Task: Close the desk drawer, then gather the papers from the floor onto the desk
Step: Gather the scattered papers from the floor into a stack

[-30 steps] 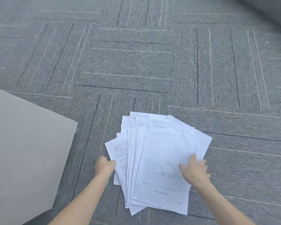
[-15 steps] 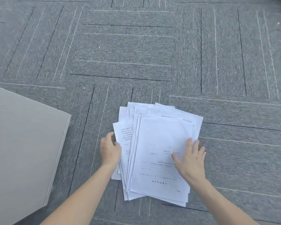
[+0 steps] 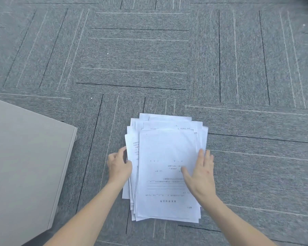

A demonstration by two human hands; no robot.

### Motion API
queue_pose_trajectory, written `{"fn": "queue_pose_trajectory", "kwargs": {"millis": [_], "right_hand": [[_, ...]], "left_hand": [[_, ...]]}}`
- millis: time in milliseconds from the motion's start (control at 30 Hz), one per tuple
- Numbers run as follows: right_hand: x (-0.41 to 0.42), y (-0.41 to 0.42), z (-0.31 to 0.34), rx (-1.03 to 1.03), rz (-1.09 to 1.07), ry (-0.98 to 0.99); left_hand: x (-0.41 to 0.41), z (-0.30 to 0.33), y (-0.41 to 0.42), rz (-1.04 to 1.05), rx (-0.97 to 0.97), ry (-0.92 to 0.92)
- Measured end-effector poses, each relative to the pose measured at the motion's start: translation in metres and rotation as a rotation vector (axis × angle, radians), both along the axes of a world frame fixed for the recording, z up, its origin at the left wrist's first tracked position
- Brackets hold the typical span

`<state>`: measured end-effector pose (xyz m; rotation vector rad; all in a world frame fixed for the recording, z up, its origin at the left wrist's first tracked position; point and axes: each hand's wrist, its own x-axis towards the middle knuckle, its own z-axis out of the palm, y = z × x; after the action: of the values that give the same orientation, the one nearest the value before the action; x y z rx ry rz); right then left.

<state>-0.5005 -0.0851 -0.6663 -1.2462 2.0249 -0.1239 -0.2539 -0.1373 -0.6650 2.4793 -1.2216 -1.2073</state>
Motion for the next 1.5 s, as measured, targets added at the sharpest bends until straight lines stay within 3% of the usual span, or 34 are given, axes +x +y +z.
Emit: {"fn": "queue_pose_trajectory", "kwargs": {"millis": [100,267,367,467,733,1000,1133,1233,1367,1500], "right_hand": [[-0.001,0.003,0.001,0.037,-0.024,0.005],[0.019,0.003,0.003,0.014,0.117,-0.069],[0.021,-0.001,0.006,0.011,-0.038,-0.131],[0.012,-0.002,0.005,-0.024,-0.19,0.008],[0.018,-0.006,0.004,0.138,-0.031,0.007],[-0.001,-0.02,0.027,0.233,-0.435,-0.31],[-0.009,-0.023,0.029,0.272,-0.546,-0.673],[-0.004,-0.043,0.081,0.213,-0.559,-0.854],[0.003,-0.079,0.195,0.033,-0.53,-0.918],[0.015,-0.11,0.333,-0.204,-0.328,-0.923]], "left_hand": [[-0.009,-0.003,0.002,0.015,0.006,0.029],[-0.032,0.0,0.006,0.085,-0.009,0.063],[-0.027,0.007,0.002,0.217,-0.021,0.155],[-0.02,0.01,0.004,0.298,0.018,0.235],[-0.039,0.01,0.015,0.247,0.085,0.441],[-0.033,0.038,0.009,0.257,0.046,0.619],[-0.028,0.093,-0.014,0.261,0.022,0.796],[-0.025,0.16,-0.034,0.25,-0.021,0.915],[-0.011,0.274,-0.059,0.242,-0.154,0.911],[0.006,0.399,-0.068,0.276,-0.313,0.866]]}}
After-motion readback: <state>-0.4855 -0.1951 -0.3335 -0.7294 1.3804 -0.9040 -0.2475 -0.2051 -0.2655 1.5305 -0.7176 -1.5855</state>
